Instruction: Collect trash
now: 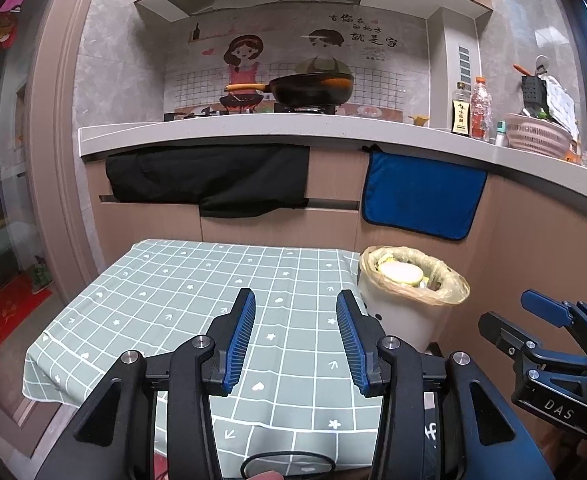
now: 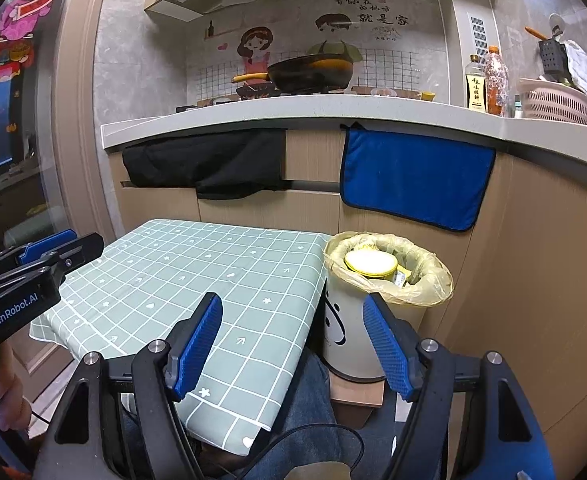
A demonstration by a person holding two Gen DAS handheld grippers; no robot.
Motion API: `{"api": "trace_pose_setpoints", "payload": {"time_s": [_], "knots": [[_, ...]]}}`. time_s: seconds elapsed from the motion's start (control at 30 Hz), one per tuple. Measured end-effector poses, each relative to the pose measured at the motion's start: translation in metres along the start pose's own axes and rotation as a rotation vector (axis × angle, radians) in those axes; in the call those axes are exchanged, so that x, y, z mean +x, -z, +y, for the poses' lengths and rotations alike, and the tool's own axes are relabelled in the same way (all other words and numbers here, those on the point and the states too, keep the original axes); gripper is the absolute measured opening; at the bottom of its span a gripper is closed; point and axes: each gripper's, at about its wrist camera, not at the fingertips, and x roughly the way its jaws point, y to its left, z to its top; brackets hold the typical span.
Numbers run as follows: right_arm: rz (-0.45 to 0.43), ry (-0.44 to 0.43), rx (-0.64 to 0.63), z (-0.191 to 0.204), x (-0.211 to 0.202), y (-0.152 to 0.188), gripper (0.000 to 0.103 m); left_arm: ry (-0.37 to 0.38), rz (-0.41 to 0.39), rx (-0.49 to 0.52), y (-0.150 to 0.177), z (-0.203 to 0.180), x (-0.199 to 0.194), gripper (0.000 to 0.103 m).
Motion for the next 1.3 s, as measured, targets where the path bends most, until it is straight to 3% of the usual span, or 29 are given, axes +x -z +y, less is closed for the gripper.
{"api": "trace_pose_setpoints", "payload": {"time_s": [1.3], "knots": [[-0.003,0.012,0.038,-0.012,-0.006,0.002,0.073,0.04,0.023,0.021,0.002,-0.012,0.002,0.044]]}}
